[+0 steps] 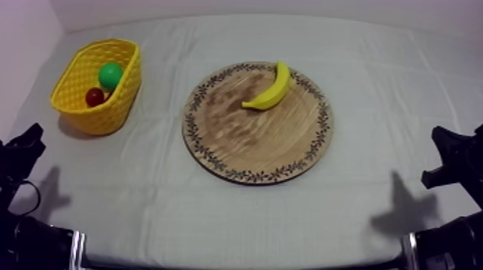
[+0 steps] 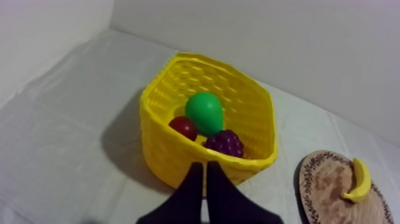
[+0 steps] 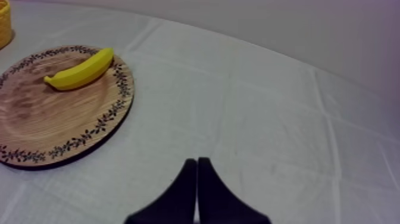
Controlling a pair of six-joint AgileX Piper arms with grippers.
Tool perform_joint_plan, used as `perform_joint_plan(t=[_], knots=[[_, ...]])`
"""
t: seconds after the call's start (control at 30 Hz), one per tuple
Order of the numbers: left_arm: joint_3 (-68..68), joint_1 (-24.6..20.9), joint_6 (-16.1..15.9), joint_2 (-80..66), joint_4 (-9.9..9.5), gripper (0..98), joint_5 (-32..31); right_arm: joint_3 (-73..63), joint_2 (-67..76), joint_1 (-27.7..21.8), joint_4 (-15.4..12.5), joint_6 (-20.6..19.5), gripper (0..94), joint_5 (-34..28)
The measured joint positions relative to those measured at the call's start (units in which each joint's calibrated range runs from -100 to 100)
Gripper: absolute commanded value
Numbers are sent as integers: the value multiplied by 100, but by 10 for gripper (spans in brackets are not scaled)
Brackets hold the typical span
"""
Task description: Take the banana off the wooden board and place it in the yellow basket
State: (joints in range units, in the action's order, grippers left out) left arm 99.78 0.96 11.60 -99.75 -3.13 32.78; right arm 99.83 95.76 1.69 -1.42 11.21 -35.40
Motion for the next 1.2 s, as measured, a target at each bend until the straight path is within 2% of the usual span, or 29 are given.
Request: perform_joint_plan(t=[0.43,0.57,0.83,0.93,1.07,1.2], knots=[[7,113,-64,-13,0,1,-8,0,0,0,0,0,2,0],[-7,318,-375,-20,0,1,42,0,0,0,0,0,2,0],[-95,754,-1584,-25,-3,1,328,0,0,0,0,0,2,0],[-138,1037,-1880,-20,-27,1,394,0,0,0,0,0,2,0],[-277,1367,-2009,19,-173,1,454,0,0,0,0,0,2,0],[-649,1586,-1865,303,-321,1,630,0,0,0,0,0,2,10]])
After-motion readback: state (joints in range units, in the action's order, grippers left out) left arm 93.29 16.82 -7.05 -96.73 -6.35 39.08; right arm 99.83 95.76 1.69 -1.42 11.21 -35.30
